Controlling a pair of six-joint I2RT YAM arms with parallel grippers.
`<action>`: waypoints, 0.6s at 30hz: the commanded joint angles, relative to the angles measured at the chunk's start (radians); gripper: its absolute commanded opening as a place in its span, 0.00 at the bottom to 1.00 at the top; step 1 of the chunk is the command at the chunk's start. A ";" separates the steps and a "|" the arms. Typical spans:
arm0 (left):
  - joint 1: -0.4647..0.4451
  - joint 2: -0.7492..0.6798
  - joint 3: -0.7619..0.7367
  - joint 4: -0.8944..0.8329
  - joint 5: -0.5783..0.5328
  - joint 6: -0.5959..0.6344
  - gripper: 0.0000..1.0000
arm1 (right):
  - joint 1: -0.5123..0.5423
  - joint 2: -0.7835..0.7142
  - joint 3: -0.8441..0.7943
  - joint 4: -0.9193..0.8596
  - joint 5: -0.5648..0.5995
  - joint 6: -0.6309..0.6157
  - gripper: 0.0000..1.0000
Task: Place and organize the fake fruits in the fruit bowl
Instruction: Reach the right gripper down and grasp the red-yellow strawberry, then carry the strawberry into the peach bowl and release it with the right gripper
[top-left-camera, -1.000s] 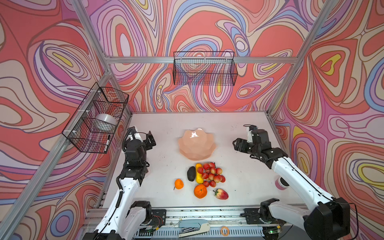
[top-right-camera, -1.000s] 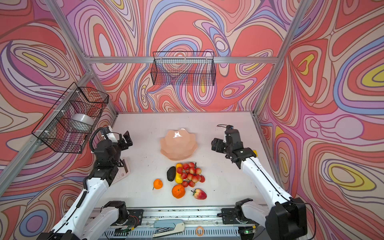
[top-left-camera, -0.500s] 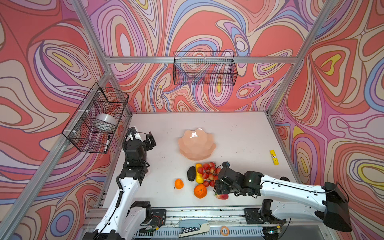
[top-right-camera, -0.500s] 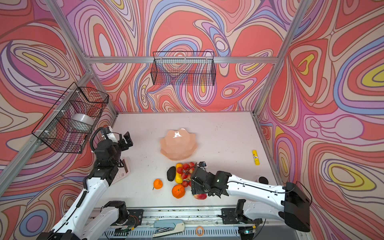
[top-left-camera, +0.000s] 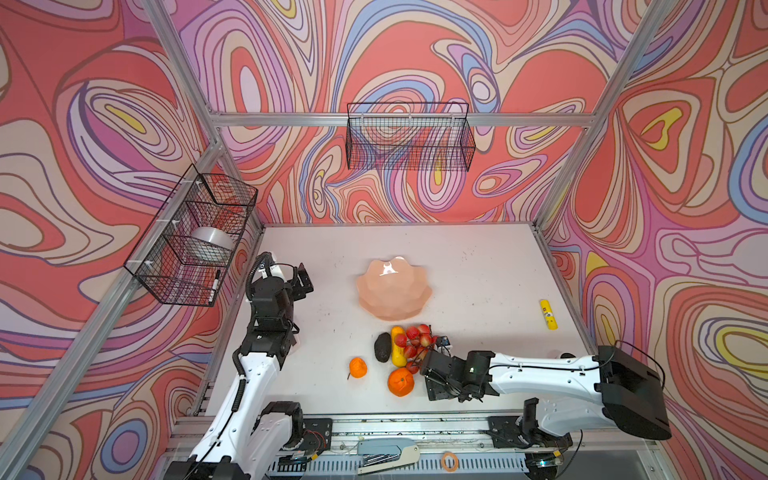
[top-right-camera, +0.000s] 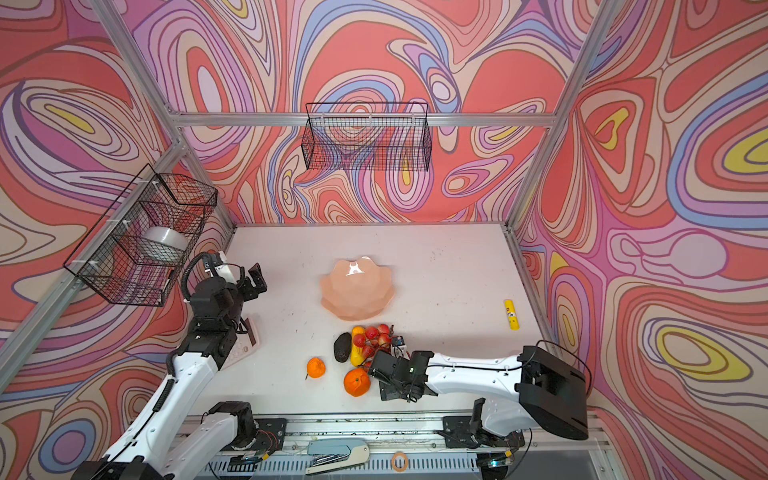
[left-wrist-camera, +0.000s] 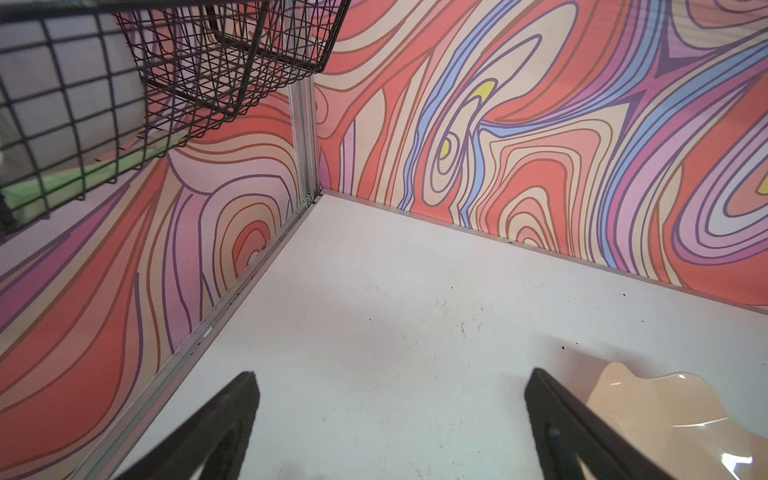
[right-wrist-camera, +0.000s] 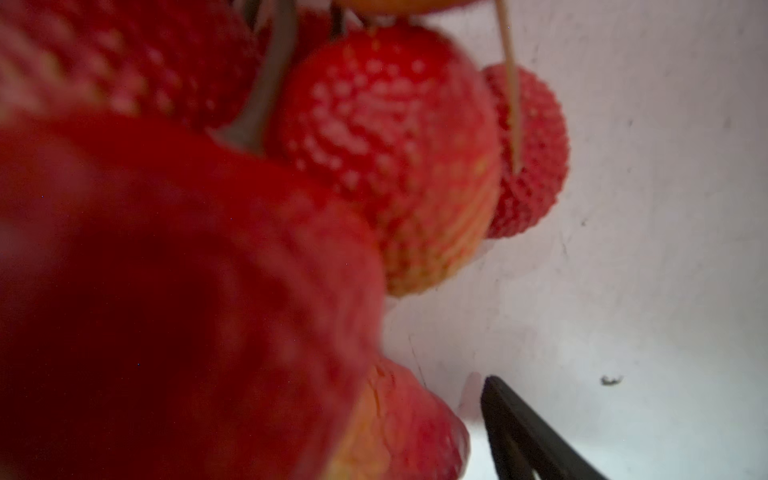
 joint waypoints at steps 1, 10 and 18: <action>0.002 0.005 0.029 -0.014 0.011 -0.018 1.00 | 0.007 0.009 -0.023 0.015 0.030 0.018 0.75; 0.002 0.011 0.030 -0.020 0.010 -0.020 1.00 | 0.006 -0.081 0.053 -0.191 0.164 0.039 0.44; 0.002 0.024 0.034 -0.017 0.019 -0.037 1.00 | -0.062 -0.222 0.373 -0.481 0.315 -0.066 0.41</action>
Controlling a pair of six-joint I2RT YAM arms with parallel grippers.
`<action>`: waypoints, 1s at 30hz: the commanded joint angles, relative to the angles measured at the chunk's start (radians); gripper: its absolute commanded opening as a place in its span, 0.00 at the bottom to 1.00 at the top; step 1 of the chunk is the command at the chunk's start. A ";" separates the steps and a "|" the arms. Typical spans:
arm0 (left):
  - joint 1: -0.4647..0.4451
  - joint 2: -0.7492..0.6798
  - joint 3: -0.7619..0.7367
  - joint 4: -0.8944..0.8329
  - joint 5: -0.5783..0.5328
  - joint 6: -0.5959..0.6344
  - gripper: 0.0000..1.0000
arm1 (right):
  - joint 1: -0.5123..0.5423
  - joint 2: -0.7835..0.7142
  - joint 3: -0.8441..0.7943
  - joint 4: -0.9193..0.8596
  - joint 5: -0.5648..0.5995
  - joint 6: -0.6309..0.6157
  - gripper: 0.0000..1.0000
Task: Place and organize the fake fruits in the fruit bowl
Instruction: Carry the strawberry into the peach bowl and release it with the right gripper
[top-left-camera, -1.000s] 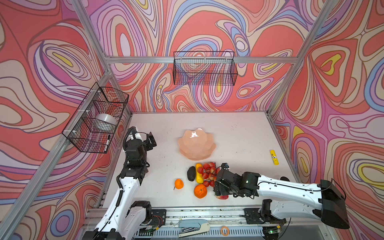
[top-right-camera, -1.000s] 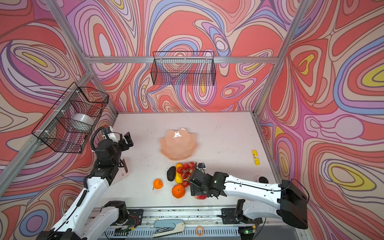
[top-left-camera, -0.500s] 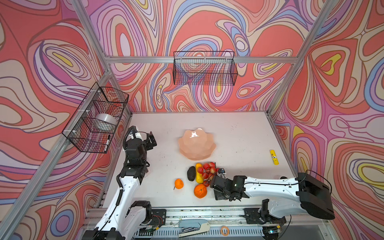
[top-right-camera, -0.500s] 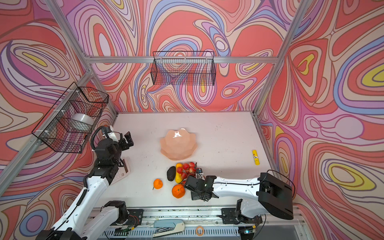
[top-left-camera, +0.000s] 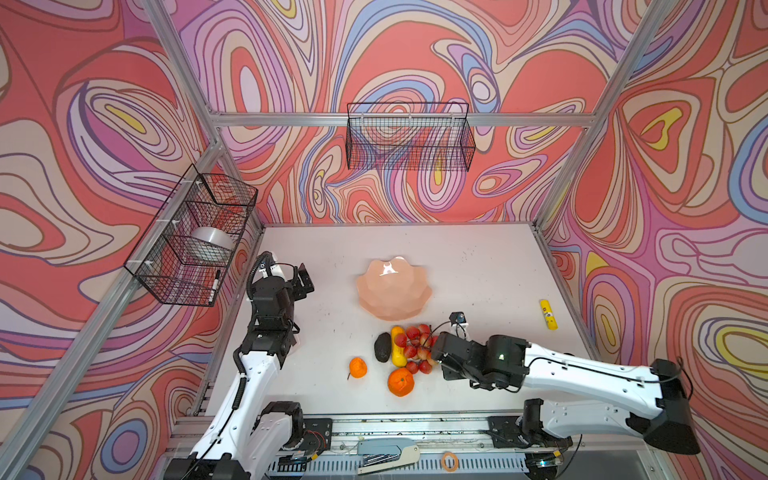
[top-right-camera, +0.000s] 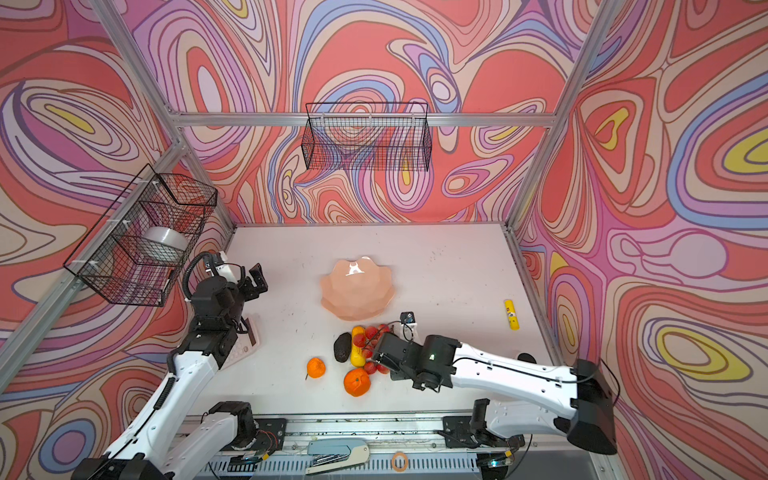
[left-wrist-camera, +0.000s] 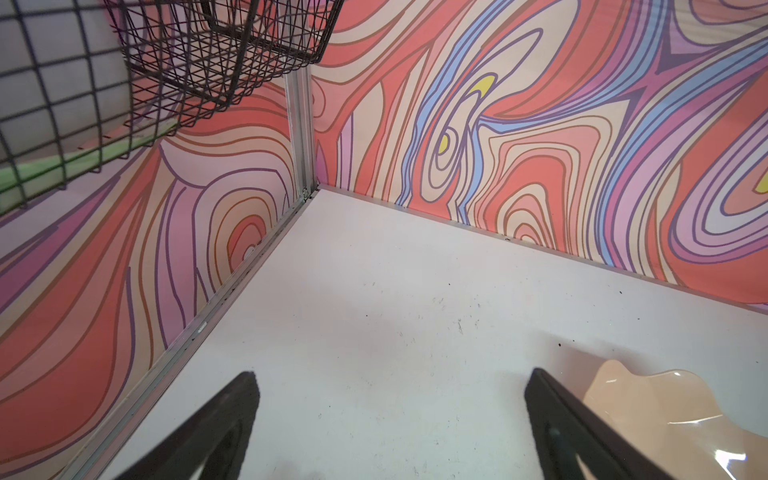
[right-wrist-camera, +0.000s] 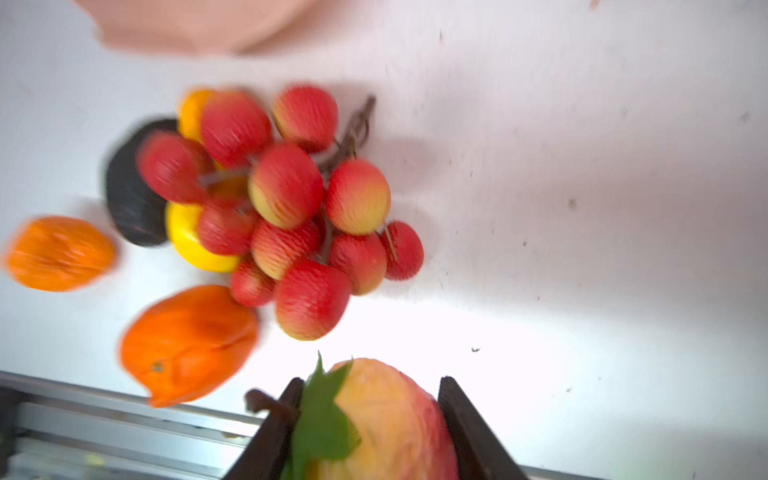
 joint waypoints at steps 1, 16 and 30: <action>0.002 0.015 0.037 -0.023 0.015 -0.024 1.00 | -0.086 -0.006 0.092 -0.064 0.067 -0.130 0.41; 0.000 -0.010 0.114 -0.305 0.072 -0.157 0.97 | -0.443 0.855 0.708 0.427 -0.239 -0.679 0.40; 0.000 -0.047 0.137 -0.840 0.420 -0.378 0.89 | -0.483 1.153 0.902 0.433 -0.272 -0.725 0.49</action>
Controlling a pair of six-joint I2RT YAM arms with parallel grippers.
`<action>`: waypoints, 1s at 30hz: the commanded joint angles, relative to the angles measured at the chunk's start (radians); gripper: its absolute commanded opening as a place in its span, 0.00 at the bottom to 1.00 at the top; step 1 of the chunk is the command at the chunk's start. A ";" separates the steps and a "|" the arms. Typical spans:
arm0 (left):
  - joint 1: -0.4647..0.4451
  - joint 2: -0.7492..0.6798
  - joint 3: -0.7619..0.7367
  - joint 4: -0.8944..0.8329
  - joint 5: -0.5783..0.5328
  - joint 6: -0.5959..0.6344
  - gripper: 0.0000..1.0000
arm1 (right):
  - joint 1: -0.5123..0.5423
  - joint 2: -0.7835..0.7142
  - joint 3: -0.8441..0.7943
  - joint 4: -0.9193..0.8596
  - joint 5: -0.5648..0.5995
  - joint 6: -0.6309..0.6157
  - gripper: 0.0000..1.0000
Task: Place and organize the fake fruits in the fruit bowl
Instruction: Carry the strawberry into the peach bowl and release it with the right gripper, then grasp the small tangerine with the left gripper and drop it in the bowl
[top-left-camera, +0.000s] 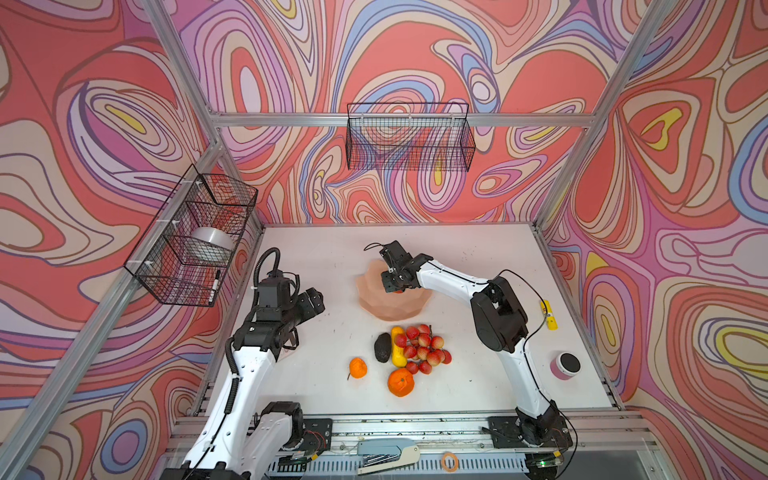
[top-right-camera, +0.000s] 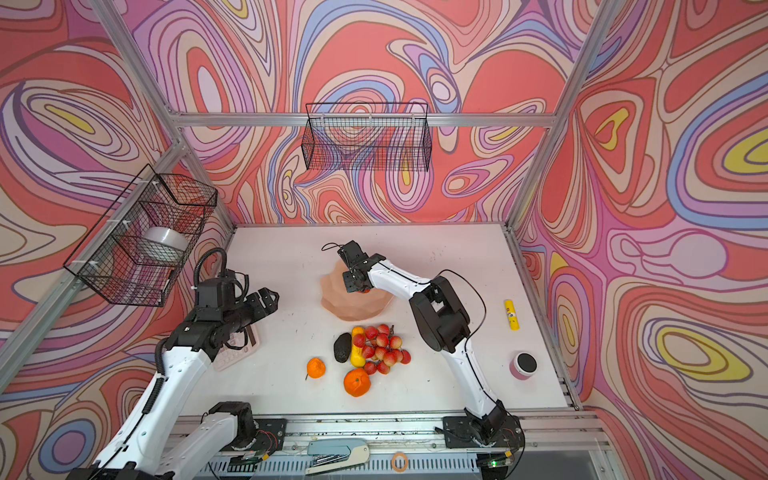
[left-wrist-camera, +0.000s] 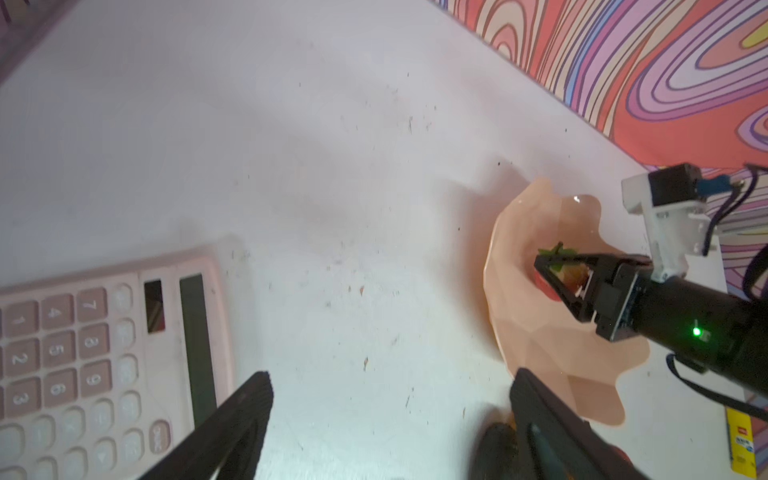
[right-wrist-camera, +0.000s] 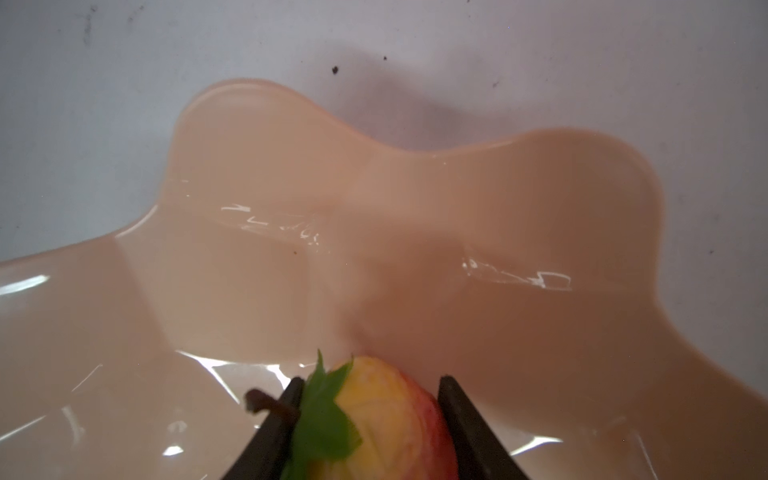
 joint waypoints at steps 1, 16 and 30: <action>0.000 -0.056 -0.022 -0.175 0.082 -0.066 0.89 | -0.008 0.030 0.034 0.011 -0.008 -0.012 0.52; -0.133 -0.186 -0.240 -0.113 0.205 -0.310 0.84 | -0.031 -0.172 -0.052 0.182 -0.021 0.035 0.87; -0.465 -0.015 -0.358 0.073 0.105 -0.479 0.72 | -0.040 -0.680 -0.474 0.371 0.075 0.085 0.92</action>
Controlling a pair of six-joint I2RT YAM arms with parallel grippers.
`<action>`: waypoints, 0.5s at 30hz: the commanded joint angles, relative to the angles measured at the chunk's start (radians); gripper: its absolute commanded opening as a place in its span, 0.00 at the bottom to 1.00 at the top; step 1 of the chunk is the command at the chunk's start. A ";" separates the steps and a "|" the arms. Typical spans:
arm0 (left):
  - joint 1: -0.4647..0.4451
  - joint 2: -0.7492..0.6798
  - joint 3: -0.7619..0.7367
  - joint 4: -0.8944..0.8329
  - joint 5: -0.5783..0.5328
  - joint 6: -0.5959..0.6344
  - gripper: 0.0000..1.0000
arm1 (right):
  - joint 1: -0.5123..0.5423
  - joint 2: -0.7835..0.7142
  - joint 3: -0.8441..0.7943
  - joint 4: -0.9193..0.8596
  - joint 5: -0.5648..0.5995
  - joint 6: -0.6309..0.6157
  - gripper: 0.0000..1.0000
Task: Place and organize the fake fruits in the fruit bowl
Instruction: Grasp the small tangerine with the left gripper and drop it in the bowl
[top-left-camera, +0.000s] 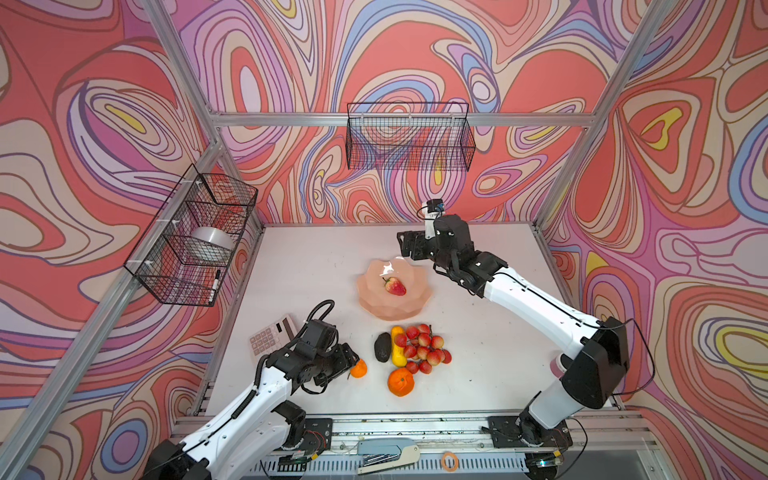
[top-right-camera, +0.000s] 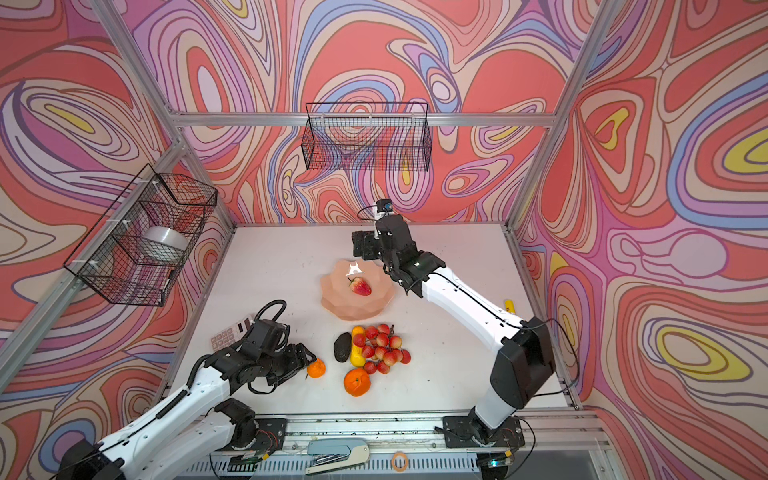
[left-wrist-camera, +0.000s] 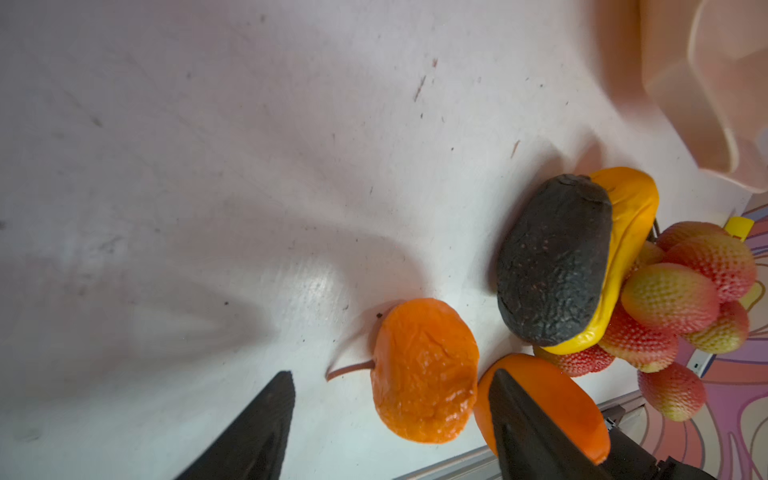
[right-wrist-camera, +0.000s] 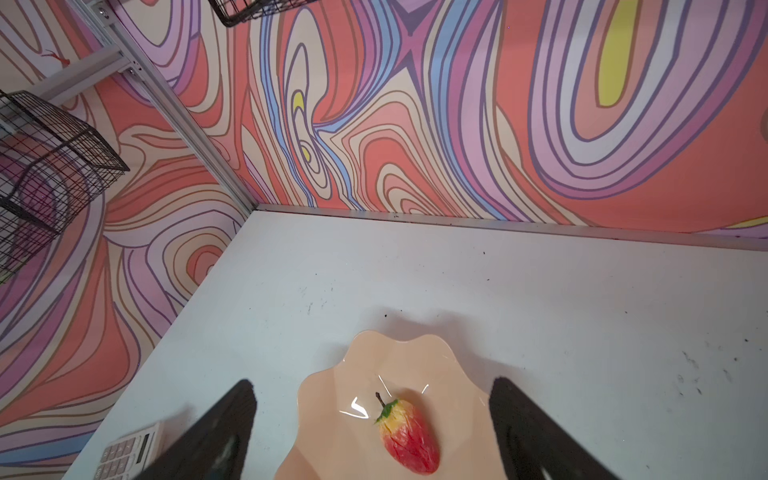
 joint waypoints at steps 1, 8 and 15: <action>-0.025 0.039 -0.006 0.083 -0.034 -0.048 0.71 | -0.005 -0.008 -0.089 -0.012 0.039 0.024 0.92; -0.086 0.155 -0.006 0.168 -0.038 -0.066 0.49 | -0.008 -0.057 -0.158 -0.018 0.067 0.031 0.93; -0.094 0.174 0.039 0.132 -0.062 -0.050 0.28 | -0.013 -0.056 -0.177 -0.017 0.066 0.031 0.92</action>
